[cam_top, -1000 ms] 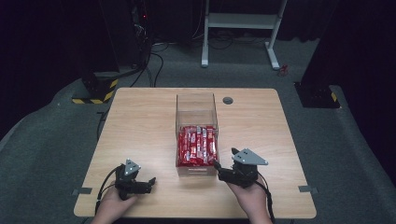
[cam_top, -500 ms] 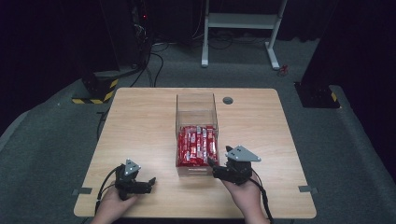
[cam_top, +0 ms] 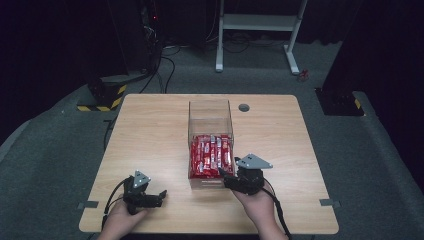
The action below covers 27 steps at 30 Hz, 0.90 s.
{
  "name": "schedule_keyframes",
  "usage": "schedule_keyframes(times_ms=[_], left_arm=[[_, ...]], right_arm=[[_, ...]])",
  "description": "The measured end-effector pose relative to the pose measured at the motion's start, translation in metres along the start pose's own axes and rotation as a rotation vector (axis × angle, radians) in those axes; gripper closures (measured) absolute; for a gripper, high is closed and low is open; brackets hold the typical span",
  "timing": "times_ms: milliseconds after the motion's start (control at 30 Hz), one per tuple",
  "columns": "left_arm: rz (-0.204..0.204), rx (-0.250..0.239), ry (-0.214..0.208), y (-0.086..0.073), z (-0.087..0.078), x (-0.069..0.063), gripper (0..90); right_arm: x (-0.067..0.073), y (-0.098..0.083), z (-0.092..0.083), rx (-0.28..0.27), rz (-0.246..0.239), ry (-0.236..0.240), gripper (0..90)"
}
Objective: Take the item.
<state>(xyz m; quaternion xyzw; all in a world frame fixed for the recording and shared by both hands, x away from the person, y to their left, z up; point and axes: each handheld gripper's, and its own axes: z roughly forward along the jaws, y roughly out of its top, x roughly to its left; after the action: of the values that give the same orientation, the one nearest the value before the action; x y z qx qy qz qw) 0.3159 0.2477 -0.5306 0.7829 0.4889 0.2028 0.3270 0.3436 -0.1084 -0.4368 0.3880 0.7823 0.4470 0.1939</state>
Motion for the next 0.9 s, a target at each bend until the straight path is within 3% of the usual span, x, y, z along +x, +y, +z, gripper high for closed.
schedule_keyframes(times_ms=[200,333,400,633,900], left_arm=[[0.010,0.000,0.001,0.000,0.000,0.000,0.6],[0.005,-0.001,-0.002,0.000,0.000,0.000,0.6],[0.000,-0.002,-0.005,0.000,0.000,0.000,0.6],[-0.001,-0.003,-0.006,0.000,0.000,0.000,0.6],[0.007,-0.001,-0.006,0.000,-0.001,0.000,0.6]], right_arm=[[0.003,0.000,0.004,0.002,-0.013,0.018,38.7],[0.003,0.000,0.006,0.002,-0.006,-0.009,47.8],[0.003,-0.001,0.007,0.020,-0.006,-0.024,56.9],[0.006,0.000,0.012,0.058,0.042,-0.039,62.8],[0.008,-0.002,0.014,0.048,0.033,-0.066,70.1]])
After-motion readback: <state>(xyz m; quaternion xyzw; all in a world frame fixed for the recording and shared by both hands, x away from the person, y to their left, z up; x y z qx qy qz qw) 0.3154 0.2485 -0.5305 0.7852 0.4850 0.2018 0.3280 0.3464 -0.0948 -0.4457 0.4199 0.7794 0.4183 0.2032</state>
